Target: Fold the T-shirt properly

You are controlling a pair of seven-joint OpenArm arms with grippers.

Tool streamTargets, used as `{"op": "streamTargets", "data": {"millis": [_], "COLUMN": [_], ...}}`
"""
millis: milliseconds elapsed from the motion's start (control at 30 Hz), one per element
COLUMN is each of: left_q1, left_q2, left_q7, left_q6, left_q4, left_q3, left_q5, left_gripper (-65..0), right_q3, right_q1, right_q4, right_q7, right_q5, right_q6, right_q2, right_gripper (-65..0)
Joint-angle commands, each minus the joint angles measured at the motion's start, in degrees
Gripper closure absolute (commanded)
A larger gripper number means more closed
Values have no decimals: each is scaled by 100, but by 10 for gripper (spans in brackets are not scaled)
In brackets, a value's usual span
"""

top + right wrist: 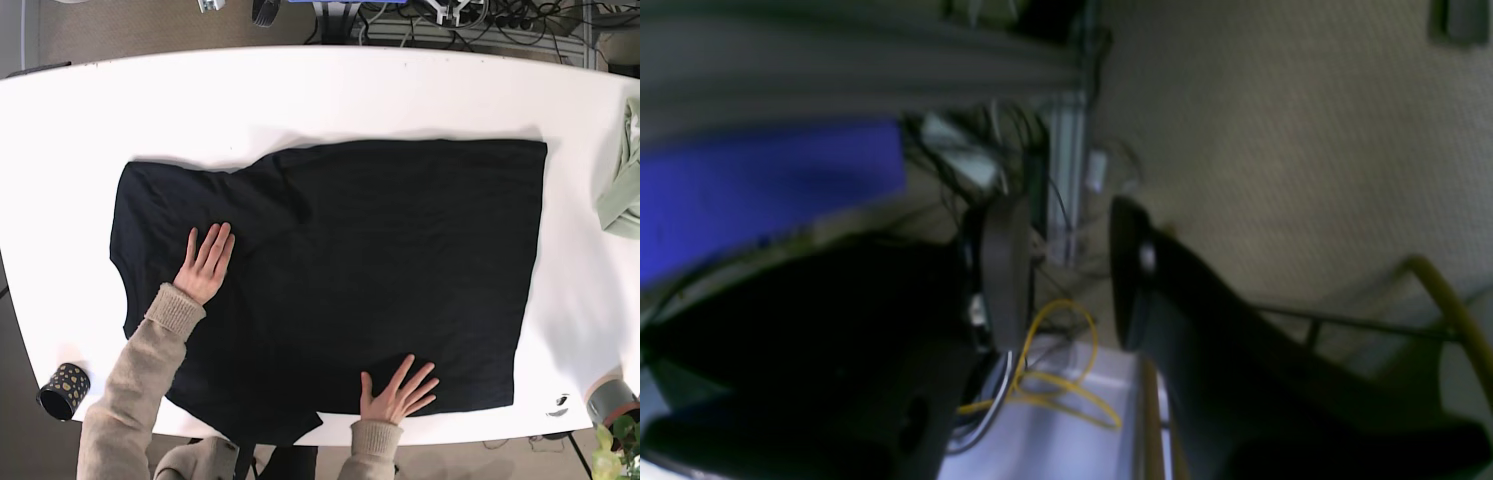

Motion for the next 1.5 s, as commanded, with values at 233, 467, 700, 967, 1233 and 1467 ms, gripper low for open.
{"op": "streamTargets", "data": {"millis": [233,467,700,967,1233,1467], "left_q1": [1156,2114,2896,3450,3635,3257], "left_q2": [-21,-21,-276,-303,-197,-215], "left_q7": [-14,-14,-14,-14,-14,-14], "left_q6": [5,5,5,5,5,5], "left_q4": [1613,3125,4540,5780,6650,6676], "left_q3": [-11,-11,-19,-28,-257,-608], "left_q5": [10,10,-34,-43,-122,-983], "left_gripper": [-536,-536,-536,-539,-539,-539], "right_q3": [312,312,321,927,1367,1675], "right_q1": [-922,-1643,-2425,-3120,-3480,-3164], "right_q4": [1085,1911,3089,4425,5709,6069], "right_q7": [36,36,27,-167,-184,-184], "right_q5": [38,38,38,47,47,442], "right_q6": [40,40,40,84,84,84], "right_q2": [70,167,167,-79,-378,-536], "right_gripper": [-187,-187,-187,-187,-187,-187]}}
